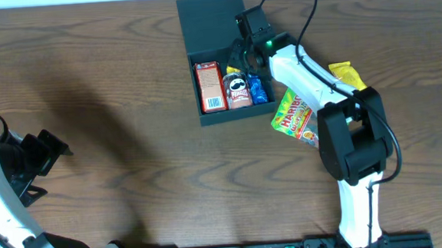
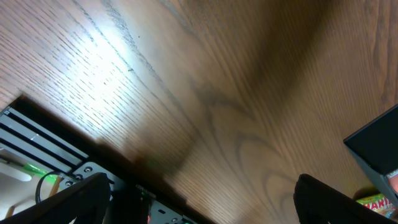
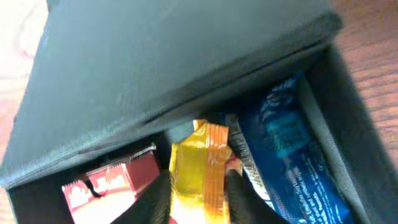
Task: Pack container
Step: 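Push the yellow packet down between the biscuit box and Pringles can, then push the black box leftward with the right gripper to straighten it, then move the right gripper down to the Haribo gummy bag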
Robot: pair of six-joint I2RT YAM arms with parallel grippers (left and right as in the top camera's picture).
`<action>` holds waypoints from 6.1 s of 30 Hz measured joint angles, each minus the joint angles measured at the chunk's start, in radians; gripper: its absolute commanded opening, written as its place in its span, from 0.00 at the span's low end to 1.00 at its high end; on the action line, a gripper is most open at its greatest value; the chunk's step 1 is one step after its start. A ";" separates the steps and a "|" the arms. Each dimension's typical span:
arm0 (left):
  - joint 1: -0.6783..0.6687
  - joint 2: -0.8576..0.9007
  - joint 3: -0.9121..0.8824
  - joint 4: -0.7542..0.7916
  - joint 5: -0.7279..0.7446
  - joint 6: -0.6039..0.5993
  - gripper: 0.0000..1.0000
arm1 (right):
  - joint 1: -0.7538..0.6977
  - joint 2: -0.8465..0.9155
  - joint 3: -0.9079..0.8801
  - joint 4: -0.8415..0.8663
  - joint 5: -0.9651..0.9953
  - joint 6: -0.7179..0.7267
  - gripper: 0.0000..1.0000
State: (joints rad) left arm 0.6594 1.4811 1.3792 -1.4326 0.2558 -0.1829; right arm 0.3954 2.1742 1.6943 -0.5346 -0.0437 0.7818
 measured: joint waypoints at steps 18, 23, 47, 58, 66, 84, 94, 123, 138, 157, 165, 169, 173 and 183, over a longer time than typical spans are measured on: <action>0.000 0.000 0.000 0.000 0.000 0.000 0.95 | 0.000 0.000 -0.058 0.062 0.020 0.003 0.30; 0.000 0.000 0.000 0.000 0.000 0.000 0.95 | 0.000 0.000 -0.075 0.101 -0.006 0.008 0.14; 0.000 0.000 0.000 0.000 0.000 0.000 0.95 | -0.034 -0.002 -0.080 0.257 -0.427 -0.021 0.02; 0.000 0.000 0.000 0.000 0.000 0.000 0.95 | -0.100 -0.046 -0.082 0.399 -0.701 0.034 0.02; 0.000 0.000 0.000 0.000 0.000 0.000 0.95 | -0.100 -0.049 -0.141 0.481 -0.768 0.079 0.02; 0.000 0.000 0.000 0.000 0.000 0.000 0.95 | -0.100 -0.049 -0.335 0.645 -0.643 0.056 0.02; 0.000 0.000 0.000 0.000 0.000 0.000 0.95 | -0.100 -0.049 -0.336 0.600 -0.443 -0.054 0.02; 0.000 0.000 0.000 0.000 0.000 0.000 0.95 | -0.096 -0.082 -0.336 0.468 -0.142 -0.137 0.22; 0.000 0.000 0.000 0.000 0.000 0.000 0.95 | -0.070 -0.285 -0.339 0.296 0.000 -0.219 0.25; 0.000 0.000 0.000 0.000 0.000 0.000 0.95 | -0.013 -0.817 -0.741 -0.137 0.150 -0.911 0.99; 0.000 0.000 0.000 0.000 0.000 0.000 0.95 | 0.071 -0.737 -0.867 -0.034 0.207 -1.042 0.99; 0.000 0.000 0.000 0.000 0.000 0.000 0.95 | 0.093 -0.667 -0.870 0.018 0.298 -1.056 0.99; 0.000 0.000 0.000 0.000 0.000 0.000 0.95 | 0.093 -0.586 -0.871 0.074 0.379 -1.051 0.99; 0.000 0.000 0.000 0.000 0.000 0.000 0.95 | 0.093 -0.489 -0.870 0.217 0.433 -0.982 0.86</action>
State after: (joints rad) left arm 0.6594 1.4811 1.3792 -1.4326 0.2558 -0.1829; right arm 0.4885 1.6855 0.8242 -0.3176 0.3889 -0.1997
